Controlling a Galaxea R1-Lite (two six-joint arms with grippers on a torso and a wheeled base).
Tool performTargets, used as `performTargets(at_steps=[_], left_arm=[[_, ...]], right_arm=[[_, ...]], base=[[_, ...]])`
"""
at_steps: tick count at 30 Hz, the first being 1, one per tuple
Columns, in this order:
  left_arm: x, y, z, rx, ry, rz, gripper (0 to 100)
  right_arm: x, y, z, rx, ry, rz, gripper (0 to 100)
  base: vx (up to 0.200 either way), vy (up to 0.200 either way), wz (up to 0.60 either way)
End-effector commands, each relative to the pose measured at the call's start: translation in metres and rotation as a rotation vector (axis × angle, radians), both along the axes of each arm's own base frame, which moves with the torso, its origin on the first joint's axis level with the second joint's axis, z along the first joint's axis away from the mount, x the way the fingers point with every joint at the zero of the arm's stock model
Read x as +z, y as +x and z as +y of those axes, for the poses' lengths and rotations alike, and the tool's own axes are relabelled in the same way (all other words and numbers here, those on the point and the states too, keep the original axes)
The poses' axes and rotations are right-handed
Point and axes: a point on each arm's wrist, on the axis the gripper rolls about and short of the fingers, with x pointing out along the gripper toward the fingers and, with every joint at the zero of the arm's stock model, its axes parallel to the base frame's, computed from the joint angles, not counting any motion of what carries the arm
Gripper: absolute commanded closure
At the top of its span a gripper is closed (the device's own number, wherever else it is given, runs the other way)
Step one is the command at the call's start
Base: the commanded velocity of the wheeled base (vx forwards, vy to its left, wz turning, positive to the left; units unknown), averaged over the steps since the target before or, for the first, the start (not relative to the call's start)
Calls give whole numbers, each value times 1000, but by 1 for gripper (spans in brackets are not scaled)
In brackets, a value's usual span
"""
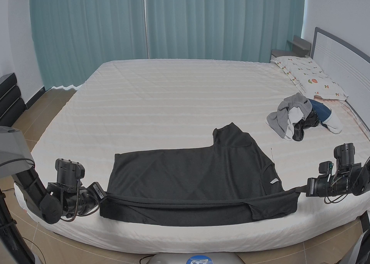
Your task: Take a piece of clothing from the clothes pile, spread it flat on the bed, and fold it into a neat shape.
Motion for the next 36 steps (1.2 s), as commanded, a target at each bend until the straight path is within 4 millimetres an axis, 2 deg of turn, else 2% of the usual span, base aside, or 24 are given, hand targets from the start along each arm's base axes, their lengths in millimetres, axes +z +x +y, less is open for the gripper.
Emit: performTargets(at_steps=[1,11,15,21,22,23,24,26,31,34,36], left_arm=[[-20,23,-3,25,-12,33,100],[-47,52,-7,119,15,44,100],[-47,60,-10,153,-26,12,100],[-47,61,-10,155,-37,8,100],[-47,61,-10,157,-39,7,100],[-47,61,-11,161,-44,5,100],[-46,62,-11,168,-51,3,0],[-45,62,-11,172,-56,0,0],[-32,68,-9,236,-140,-82,0],[-17,64,-1,282,-217,-177,0],[-14,63,1,284,-227,-189,0]], right_arm=[[-22,26,1,-14,21,65,100],[-47,60,6,-88,92,67,100],[-60,66,11,-134,92,57,100],[-67,68,15,-153,112,54,100],[-68,68,15,-153,112,56,0],[-68,68,15,-154,113,56,0],[-67,69,15,-156,116,51,0],[-67,70,15,-158,116,50,0],[-48,72,15,-237,215,-21,0],[-34,63,16,-274,271,-75,0],[-31,58,16,-281,281,-79,0]], base=[[0,0,0],[0,0,0],[0,0,0],[0,0,0],[0,0,0],[0,0,0],[0,0,0],[0,0,0],[0,0,0],[0,0,0],[0,0,0]])
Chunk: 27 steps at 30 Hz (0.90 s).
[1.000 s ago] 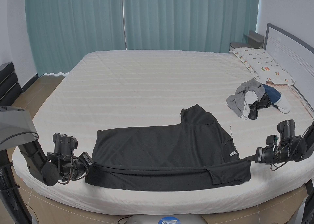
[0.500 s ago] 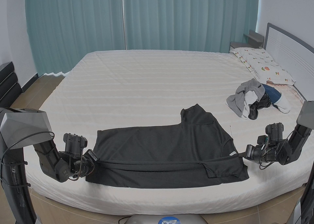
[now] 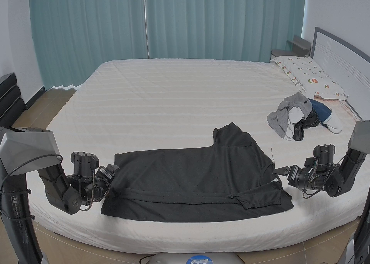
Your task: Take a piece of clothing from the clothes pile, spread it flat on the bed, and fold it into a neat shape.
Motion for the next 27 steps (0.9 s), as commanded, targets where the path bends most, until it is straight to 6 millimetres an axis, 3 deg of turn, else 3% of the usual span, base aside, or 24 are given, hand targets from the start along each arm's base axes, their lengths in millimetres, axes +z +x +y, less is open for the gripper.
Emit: performTargets(at_steps=[1,6,10,13,22,27], left_arm=[[17,-10,11,21,-59,-58,0],[10,-25,15,-45,-95,-4,0],[8,-30,20,-81,-105,14,0],[3,-35,21,-102,-119,43,0],[2,-40,23,-110,-129,59,0],[3,-42,20,-127,-124,59,0]], right_arm=[[20,-24,5,-24,50,-26,0],[18,-41,13,-70,139,50,0],[16,-42,13,-149,256,105,0],[4,-44,12,-176,345,187,0],[-3,-51,11,-142,383,160,0],[-5,-55,12,-133,380,147,0]], base=[[0,0,0],[0,0,0],[0,0,0],[0,0,0],[0,0,0],[200,0,0]])
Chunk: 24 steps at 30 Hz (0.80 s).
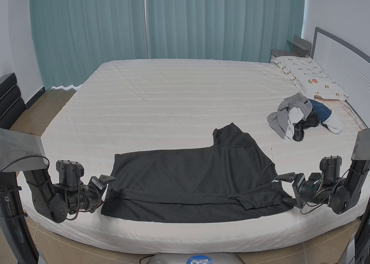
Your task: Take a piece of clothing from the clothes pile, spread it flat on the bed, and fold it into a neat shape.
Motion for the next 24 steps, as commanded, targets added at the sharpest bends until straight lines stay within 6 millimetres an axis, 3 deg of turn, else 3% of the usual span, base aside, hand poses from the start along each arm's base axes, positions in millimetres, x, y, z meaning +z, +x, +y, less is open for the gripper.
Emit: performTargets(at_steps=[1,11,24], left_arm=[[1,-2,-3,-16,4,-2,0],[7,-32,-28,-192,68,12,0],[-6,-18,-48,-244,88,15,0]], right_arm=[[-8,-4,1,7,-2,27,0],[-12,-6,4,18,-9,26,0],[-14,-7,4,29,-20,27,0]], base=[[200,0,0],[0,0,0],[0,0,0]])
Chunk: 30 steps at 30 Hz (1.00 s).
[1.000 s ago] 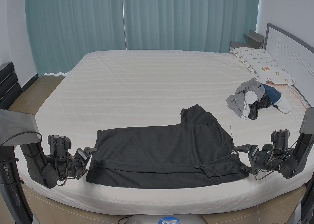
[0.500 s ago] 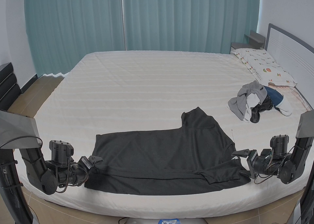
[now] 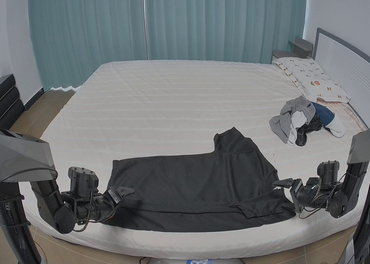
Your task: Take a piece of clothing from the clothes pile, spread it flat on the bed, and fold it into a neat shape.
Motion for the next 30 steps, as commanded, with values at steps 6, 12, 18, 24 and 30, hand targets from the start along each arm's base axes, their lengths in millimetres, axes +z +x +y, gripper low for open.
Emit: performTargets(at_steps=[6,12,18,24,30], left_arm=[[-14,15,-6,3,20,13,0],[-26,39,-9,100,95,-34,0],[-22,62,-3,224,69,-101,0],[-5,75,16,396,-100,-195,0],[-2,77,34,450,-113,-225,0]], right_arm=[[-2,0,0,7,-7,3,0],[-2,0,2,13,-9,4,0],[-4,0,2,12,-12,8,0],[-4,0,2,12,-12,8,0],[-4,0,2,11,-12,8,0]], base=[[0,0,0],[0,0,0],[0,0,0],[0,0,0],[0,0,0]])
